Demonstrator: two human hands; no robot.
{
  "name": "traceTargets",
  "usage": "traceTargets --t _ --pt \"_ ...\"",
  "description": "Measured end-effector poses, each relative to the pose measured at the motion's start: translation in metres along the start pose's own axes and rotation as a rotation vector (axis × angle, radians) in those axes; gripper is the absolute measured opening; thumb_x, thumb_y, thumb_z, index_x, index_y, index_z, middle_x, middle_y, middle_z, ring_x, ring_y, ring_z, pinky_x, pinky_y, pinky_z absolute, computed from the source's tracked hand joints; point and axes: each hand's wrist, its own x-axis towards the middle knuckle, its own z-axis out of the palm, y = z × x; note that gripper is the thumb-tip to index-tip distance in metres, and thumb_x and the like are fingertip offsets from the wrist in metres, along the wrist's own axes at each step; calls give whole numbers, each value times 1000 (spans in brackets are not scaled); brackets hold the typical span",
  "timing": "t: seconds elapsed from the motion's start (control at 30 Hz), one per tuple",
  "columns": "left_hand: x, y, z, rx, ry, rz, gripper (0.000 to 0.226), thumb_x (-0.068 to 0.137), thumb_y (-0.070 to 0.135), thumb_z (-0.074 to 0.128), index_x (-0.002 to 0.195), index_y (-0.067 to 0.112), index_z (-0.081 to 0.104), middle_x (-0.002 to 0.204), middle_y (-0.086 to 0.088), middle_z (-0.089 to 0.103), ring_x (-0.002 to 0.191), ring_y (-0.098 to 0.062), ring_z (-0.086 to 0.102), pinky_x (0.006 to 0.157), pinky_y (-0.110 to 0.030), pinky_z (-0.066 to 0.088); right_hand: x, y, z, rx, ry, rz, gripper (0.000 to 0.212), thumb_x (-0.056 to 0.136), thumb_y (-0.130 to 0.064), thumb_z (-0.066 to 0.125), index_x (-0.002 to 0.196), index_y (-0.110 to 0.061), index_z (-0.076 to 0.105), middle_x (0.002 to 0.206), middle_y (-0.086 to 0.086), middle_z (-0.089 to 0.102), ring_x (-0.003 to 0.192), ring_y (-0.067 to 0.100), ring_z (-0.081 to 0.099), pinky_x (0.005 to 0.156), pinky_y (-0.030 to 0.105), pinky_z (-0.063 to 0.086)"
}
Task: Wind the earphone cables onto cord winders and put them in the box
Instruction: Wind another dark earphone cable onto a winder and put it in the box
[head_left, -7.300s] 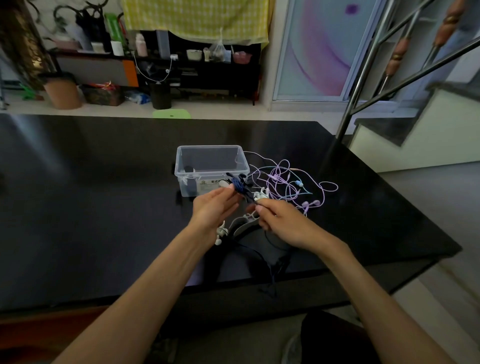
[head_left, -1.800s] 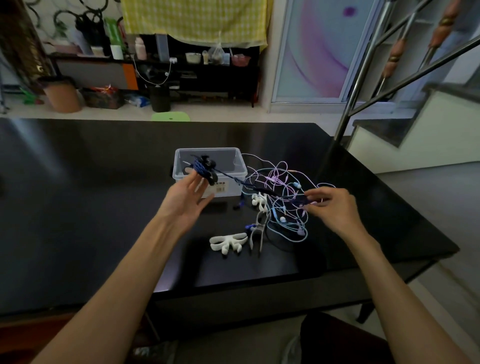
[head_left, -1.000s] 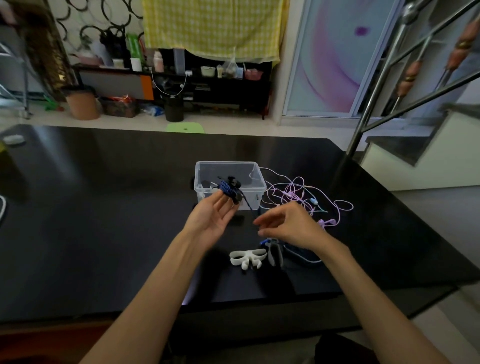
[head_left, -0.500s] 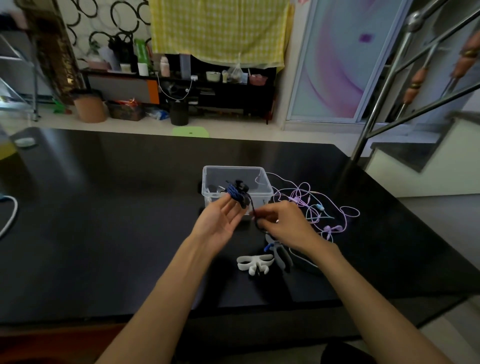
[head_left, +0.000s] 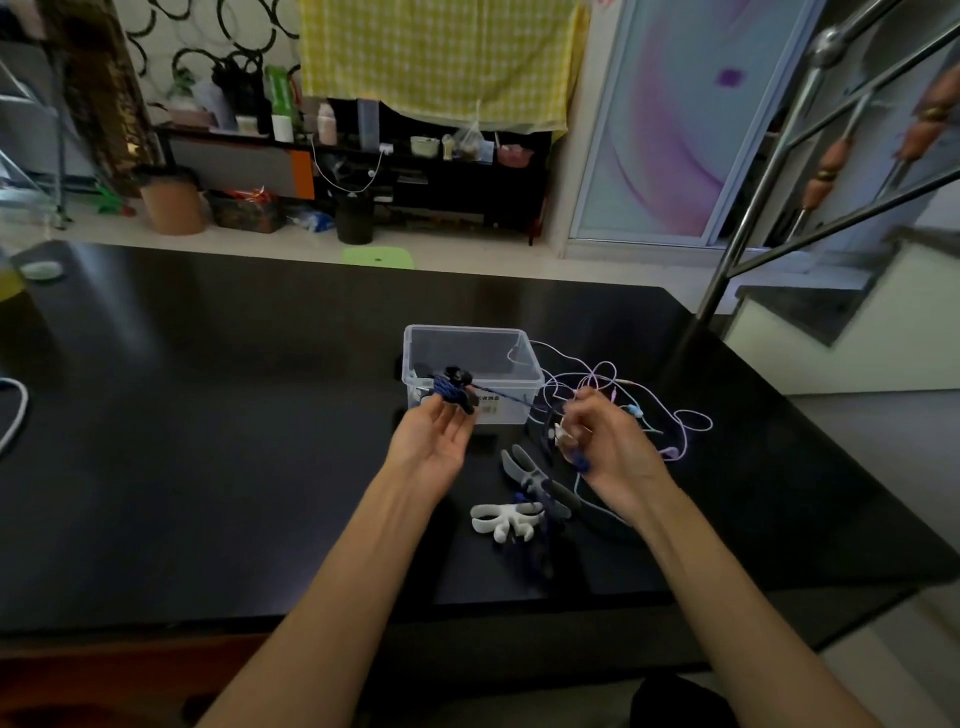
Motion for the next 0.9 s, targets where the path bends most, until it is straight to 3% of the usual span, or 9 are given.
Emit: traceTargets --t 0.1,0.2,0.33,0.4,0.5,0.6,0.73,0.83,0.9 --pt "0 -3 1 84 -18 46 23 98 4 41 117 -2 52 92 -12 62 82 -18 61 86 -30 54 1 -3 -10 -888 -55 -275 26 77 10 57 71 -15 50 66 -1 52 61 12 45 60 19 40" --pt "0 -7 2 141 -24 58 29 98 2 40 124 -4 50 92 -11 62 82 -17 61 69 -23 56 5 -8 -6 -1133 35 -538 27 75 6 61 72 -19 49 59 -3 52 52 9 44 54 22 40" --pt "3 -3 -4 158 22 60 32 98 1 39 127 -7 49 89 -11 62 79 -18 61 61 -22 56 7 -22 -5 -1015 -93 -415 21 79 -2 69 81 -21 60 59 -1 61 49 3 54 55 16 47" --pt "4 -1 -6 170 30 61 33 97 1 40 128 -7 48 90 -12 62 79 -18 61 62 -23 56 6 -26 -8 -1077 -163 -344 23 81 -4 69 84 -25 62 65 2 66 56 9 61 61 22 53" --pt "4 -1 -6 193 8 59 31 98 2 41 127 -6 49 93 -12 63 82 -17 62 75 -30 55 5 -29 -14 -978 -141 -331 16 84 -1 65 86 -17 62 74 9 68 64 17 65 61 19 55" --pt "6 2 -5 172 8 69 31 98 3 42 127 -5 49 94 -12 64 83 -17 63 73 -28 56 5 -29 -18 -909 -88 -321 9 89 -5 61 91 -14 64 74 6 70 65 13 67 63 17 55" --pt "4 -1 -4 200 -3 56 30 97 2 43 125 -6 51 94 -12 64 84 -18 63 76 -28 55 5 -25 -15 -607 106 -319 8 87 -13 65 94 -17 67 60 -4 65 52 2 59 58 14 51" --pt "6 2 -6 169 7 73 33 96 2 43 129 -5 48 93 -11 64 82 -17 63 77 -29 54 4 -24 -13 -366 -45 -148 15 86 1 60 89 -13 62 59 -9 60 58 4 52 62 19 47" --pt "6 5 -6 171 12 77 33 96 1 44 129 -5 48 93 -11 64 82 -17 63 82 -31 53 5 -23 -13 -389 -36 -133 23 83 9 53 81 -13 54 62 -3 53 59 10 44 61 23 40"
